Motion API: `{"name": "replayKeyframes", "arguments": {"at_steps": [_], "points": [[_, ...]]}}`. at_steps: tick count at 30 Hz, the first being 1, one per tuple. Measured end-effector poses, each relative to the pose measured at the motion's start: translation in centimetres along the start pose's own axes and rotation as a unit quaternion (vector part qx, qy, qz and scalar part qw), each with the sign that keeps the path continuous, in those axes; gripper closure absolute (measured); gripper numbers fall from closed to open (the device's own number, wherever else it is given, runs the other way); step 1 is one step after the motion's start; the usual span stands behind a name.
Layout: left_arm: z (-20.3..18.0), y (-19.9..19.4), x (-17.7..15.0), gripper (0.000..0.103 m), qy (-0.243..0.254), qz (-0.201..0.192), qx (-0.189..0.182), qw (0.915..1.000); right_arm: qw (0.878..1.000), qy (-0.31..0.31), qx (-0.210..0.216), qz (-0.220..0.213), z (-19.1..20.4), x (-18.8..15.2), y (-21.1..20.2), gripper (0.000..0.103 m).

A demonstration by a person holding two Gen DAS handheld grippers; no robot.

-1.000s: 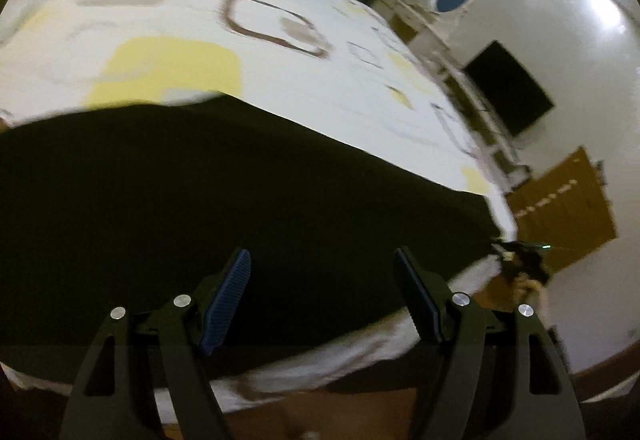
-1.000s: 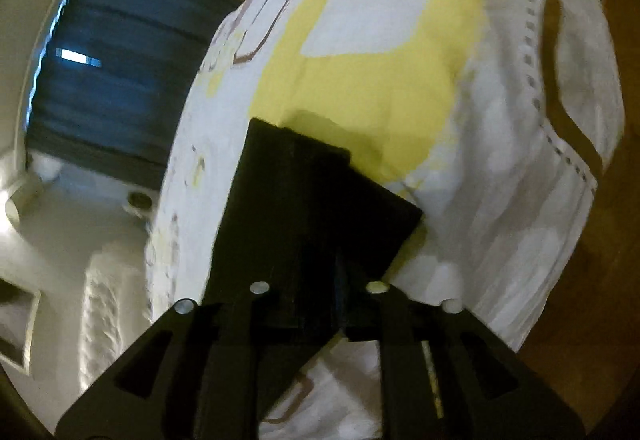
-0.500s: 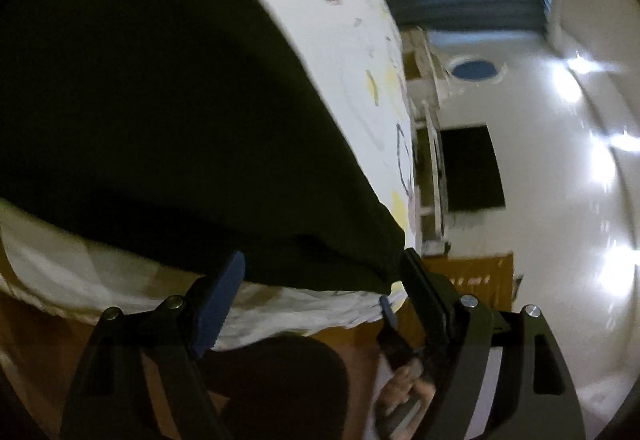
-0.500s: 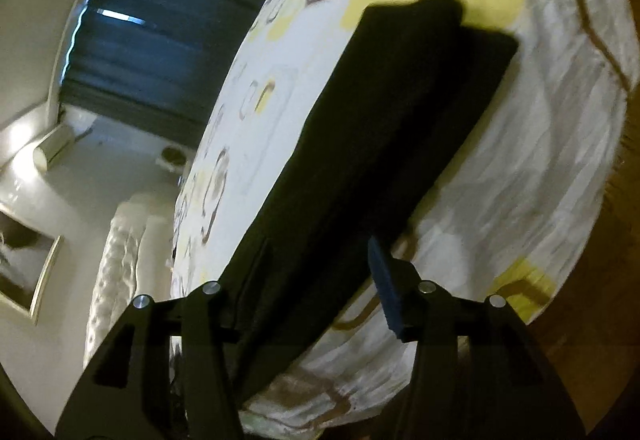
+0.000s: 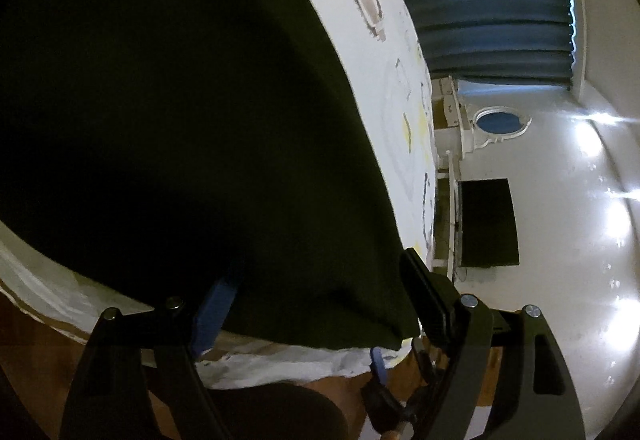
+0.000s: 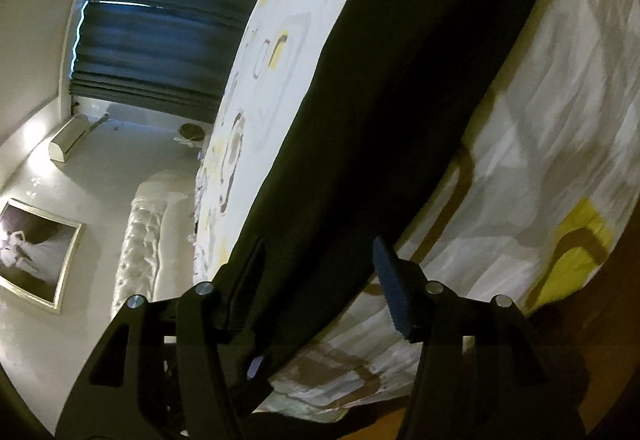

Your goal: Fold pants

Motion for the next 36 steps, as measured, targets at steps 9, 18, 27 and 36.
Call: {"name": "replayKeyframes", "arguments": {"at_steps": [9, 18, 27, 36], "points": [[1.0, 0.6, 0.3, 0.084, -0.037, 0.006, 0.007, 0.9993, 0.999, 0.009, 0.023, 0.029, 1.7, -1.0, 3.2, 0.046], [0.6, 0.3, 0.3, 0.089, -0.056, 0.006, -0.026, 0.9981, 0.999, 0.023, 0.026, 0.031, 2.4, -1.6, 5.0, 0.040], [-0.1, -0.4, 0.2, 0.091, -0.050, 0.005, -0.053, 0.9973, 0.999, 0.021, 0.021, 0.014, 3.3, -2.2, 5.5, 0.054], [0.3, -1.4, -0.4, 0.091, -0.054, 0.007, -0.061, 0.9967, 0.998, 0.038, 0.028, 0.036, 3.7, -2.8, 7.8, 0.061]]}}
Point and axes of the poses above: each gripper's, at about its wrist camera, not at the fingertips, and y roughly the way its jaws point, z to its left, x to its top, the point moved 4 cm from there along y, roughly the way its jaws point, and after that the axes turned 5 degrees about -x, right-handed, at the moved point
